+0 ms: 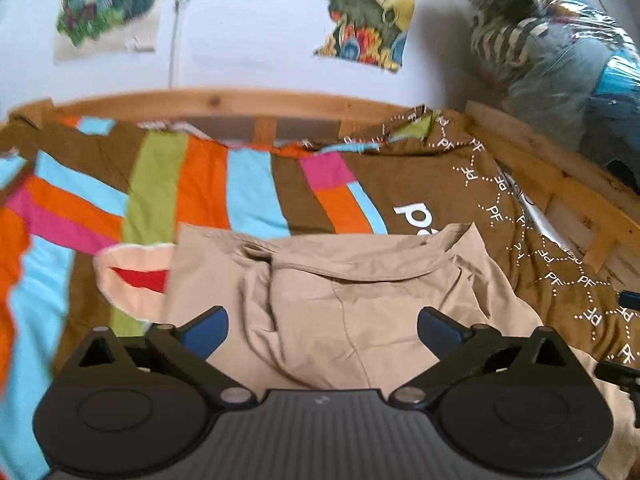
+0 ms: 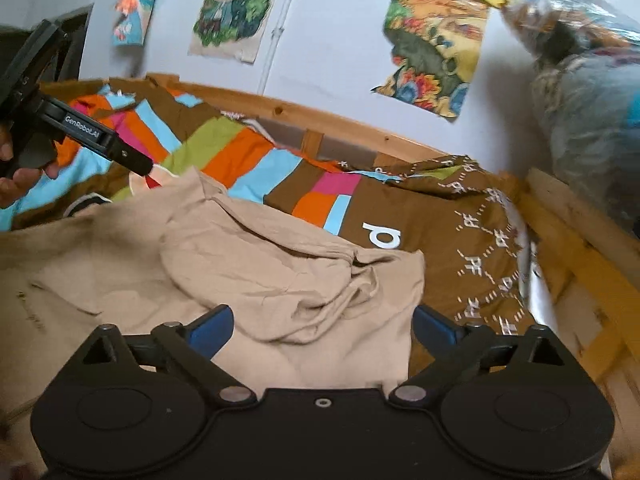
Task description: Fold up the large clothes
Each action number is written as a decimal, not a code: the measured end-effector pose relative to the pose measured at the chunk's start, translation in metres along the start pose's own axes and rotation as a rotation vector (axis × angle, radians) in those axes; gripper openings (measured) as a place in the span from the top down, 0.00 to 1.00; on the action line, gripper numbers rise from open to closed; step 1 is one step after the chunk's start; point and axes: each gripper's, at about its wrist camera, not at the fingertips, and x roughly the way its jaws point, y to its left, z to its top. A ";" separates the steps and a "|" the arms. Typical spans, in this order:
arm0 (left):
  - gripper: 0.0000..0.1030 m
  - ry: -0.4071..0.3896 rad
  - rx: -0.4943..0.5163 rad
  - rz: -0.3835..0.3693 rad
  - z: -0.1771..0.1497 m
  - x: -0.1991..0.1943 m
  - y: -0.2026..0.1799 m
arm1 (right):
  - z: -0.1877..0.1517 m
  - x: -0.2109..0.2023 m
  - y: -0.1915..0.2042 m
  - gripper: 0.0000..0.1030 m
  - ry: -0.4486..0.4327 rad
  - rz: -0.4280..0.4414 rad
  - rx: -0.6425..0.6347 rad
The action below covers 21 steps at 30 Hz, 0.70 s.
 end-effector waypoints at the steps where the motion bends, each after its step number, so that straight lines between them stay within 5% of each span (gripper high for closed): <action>1: 0.01 0.001 0.002 0.007 -0.001 -0.009 -0.001 | -0.005 -0.011 0.001 0.03 0.010 0.017 0.013; 12: 0.01 0.088 0.147 0.038 -0.057 -0.087 -0.025 | -0.064 -0.078 0.052 0.01 0.183 0.231 -0.272; 21: 0.01 0.151 0.217 0.035 -0.102 -0.106 -0.040 | -0.095 -0.058 0.082 0.01 0.257 0.295 -0.299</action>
